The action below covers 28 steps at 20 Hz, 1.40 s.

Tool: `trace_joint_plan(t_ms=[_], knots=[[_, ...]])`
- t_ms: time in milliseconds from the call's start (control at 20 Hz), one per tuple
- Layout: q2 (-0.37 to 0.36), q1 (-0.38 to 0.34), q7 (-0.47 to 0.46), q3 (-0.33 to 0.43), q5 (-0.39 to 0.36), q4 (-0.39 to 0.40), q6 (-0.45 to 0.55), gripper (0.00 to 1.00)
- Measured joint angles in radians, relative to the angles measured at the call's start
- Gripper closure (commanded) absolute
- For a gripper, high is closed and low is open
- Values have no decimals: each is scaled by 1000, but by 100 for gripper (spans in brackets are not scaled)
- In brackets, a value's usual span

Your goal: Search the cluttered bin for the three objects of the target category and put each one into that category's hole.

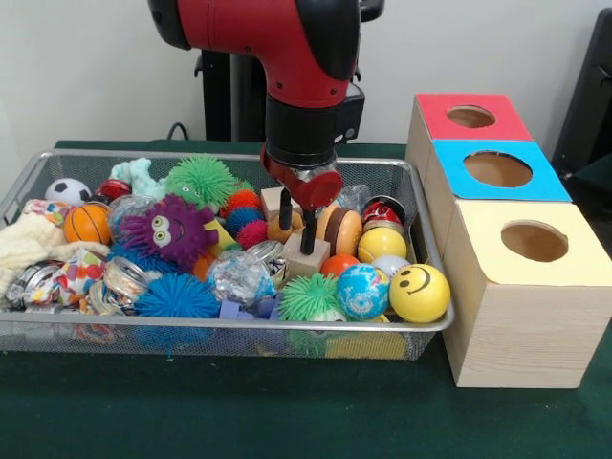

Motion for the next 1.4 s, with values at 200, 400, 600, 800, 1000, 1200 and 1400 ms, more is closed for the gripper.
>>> trace_joint_plan(t_ms=[200, 400, 600, 800, 1000, 1200, 1400], knots=[[-2, -8, 0, 2, 0, 13, -29, 0], [-5, -21, 0, 7, 0, 27, -53, 0], [-13, -52, 0, 14, 0, 56, -80, 0], [-31, -95, 0, 18, 0, 94, -90, 0], [-65, -137, 0, 19, 0, 133, -90, 0], [-97, -141, 0, 19, 0, 153, -90, 0], [-110, -133, 0, 19, 0, 161, -90, 0]])
